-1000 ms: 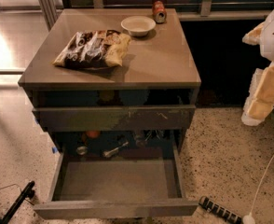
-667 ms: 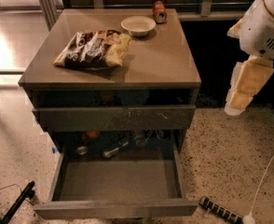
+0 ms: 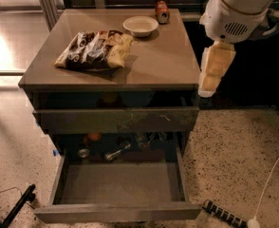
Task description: Place brown chip bag into middle drawer
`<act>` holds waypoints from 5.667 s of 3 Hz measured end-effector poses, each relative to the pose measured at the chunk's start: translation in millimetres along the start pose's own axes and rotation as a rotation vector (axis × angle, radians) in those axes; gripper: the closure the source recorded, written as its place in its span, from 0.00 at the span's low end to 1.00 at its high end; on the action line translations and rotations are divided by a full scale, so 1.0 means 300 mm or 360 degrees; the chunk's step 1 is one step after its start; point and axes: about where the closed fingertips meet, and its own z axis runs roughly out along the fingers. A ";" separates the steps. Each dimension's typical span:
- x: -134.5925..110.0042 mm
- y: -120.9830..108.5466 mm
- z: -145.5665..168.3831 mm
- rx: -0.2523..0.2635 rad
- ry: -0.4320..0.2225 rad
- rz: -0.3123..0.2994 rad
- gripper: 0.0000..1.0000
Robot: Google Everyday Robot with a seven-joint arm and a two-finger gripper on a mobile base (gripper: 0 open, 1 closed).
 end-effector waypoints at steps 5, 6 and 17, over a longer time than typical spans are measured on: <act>-0.330 -0.370 0.146 -0.0030 -0.0085 -0.0046 0.00; -0.326 -0.388 0.190 -0.0049 -0.0122 0.0003 0.00; -0.866 -0.523 0.571 -0.0220 -0.0499 -0.0201 0.00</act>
Offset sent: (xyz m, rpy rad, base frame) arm 0.0971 0.0613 0.0133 0.0123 0.0058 0.0290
